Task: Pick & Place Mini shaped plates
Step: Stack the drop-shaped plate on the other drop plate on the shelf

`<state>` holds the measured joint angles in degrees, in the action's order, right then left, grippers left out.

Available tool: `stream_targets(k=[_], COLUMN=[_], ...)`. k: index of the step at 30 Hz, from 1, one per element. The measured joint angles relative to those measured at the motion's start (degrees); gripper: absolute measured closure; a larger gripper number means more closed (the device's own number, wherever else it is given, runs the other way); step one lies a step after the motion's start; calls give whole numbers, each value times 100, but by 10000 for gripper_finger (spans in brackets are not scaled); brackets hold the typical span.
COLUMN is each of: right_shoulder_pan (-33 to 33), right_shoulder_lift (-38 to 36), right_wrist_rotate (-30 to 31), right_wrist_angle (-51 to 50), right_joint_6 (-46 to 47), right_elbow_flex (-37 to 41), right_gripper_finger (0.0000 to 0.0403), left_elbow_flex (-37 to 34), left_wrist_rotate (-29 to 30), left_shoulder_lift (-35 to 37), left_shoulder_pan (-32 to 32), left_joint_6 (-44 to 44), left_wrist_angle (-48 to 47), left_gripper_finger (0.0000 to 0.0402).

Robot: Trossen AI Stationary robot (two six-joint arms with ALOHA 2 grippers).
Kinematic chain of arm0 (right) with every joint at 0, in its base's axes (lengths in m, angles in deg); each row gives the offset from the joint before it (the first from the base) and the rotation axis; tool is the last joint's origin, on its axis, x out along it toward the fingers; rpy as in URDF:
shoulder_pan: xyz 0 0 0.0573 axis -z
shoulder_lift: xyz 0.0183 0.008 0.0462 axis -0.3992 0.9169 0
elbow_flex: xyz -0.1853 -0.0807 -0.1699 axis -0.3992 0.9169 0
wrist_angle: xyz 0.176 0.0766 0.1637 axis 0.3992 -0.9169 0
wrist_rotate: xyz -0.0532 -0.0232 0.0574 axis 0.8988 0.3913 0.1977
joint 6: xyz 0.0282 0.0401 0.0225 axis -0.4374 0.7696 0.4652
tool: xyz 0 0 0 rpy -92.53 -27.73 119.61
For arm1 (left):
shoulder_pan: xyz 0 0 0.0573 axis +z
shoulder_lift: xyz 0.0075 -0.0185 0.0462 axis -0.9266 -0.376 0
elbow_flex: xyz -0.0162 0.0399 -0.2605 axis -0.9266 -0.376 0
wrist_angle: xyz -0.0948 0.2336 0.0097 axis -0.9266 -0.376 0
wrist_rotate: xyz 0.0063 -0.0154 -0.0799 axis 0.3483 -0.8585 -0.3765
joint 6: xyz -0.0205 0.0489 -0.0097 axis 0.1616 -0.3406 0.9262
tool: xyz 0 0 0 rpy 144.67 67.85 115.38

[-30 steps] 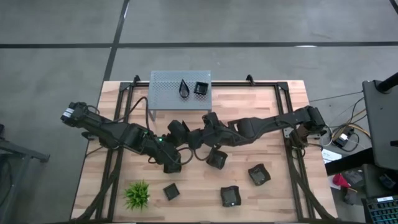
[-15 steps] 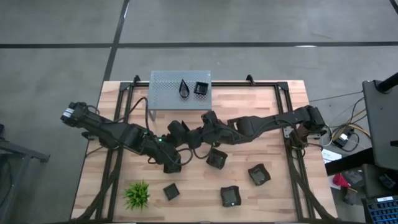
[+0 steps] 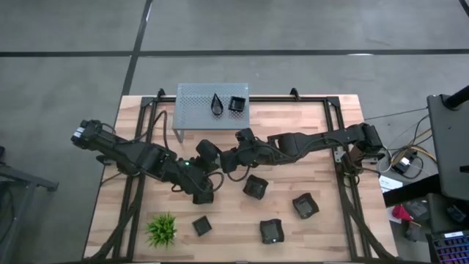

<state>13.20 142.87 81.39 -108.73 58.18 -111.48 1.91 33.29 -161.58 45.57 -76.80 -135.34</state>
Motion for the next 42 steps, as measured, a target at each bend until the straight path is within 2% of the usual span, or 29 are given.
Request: stream_targets(k=[6,26,36,42], right_shoulder_pan=[0,349,445,591], right_shoulder_lift=[0,-120,-120,-120], right_wrist_rotate=[-92,-370,-503,-492], right_wrist_angle=[20,337,371,383], right_joint_6=[-37,-280,-358,-446], right_elbow_flex=[0,0,0,0], right_gripper_finger=[395,395,395,395], left_elbow_flex=[181,166,168,169], left_wrist_rotate=[-43,64,150,1060], left_shoulder_lift=[83,206,215,227], left_shoulder_pan=[5,24,24,24], left_joint_6=[64,356,402,393], left_wrist_angle=[-123,-323,-356,-344], left_gripper_finger=[401,398,315,280])
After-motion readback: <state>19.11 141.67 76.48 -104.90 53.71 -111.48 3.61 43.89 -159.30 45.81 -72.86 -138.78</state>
